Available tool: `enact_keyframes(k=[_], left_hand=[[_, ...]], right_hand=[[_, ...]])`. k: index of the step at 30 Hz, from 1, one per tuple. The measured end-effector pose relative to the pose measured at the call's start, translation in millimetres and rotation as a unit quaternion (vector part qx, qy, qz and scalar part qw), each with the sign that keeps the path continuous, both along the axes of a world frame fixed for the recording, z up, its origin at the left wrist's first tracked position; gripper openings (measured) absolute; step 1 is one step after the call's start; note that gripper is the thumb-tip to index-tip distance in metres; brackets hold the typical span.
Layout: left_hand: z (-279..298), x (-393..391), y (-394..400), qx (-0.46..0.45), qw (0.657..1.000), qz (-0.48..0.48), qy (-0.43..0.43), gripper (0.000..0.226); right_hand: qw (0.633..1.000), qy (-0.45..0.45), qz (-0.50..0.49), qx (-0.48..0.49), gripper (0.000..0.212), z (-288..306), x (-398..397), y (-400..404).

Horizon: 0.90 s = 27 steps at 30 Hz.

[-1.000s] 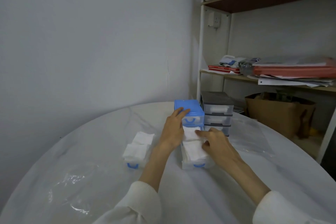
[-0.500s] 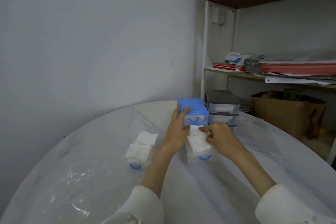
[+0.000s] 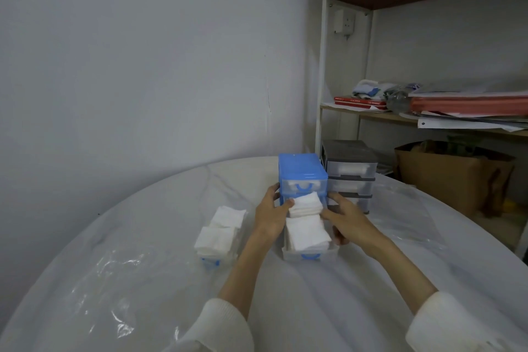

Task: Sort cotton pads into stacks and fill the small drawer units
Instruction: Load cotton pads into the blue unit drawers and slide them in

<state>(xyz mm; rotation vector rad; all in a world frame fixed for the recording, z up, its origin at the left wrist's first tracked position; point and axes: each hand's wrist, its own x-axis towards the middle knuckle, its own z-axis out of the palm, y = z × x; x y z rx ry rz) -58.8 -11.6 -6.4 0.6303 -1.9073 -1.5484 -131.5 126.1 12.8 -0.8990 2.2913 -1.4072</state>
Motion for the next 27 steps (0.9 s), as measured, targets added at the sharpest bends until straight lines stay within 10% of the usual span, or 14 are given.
enact_keyframes(k=[11, 27], left_hand=[[13, 1, 4, -0.045, 0.994, 0.025, -0.095, 0.017], [18, 4, 7, -0.062, 0.99, 0.028, -0.127, 0.026]], right_hand=[[0.996, -0.082, -0.024, -0.038, 0.049, 6, -7, 3], [0.984, -0.151, -0.062, -0.068, 0.04, 0, 1, -5]])
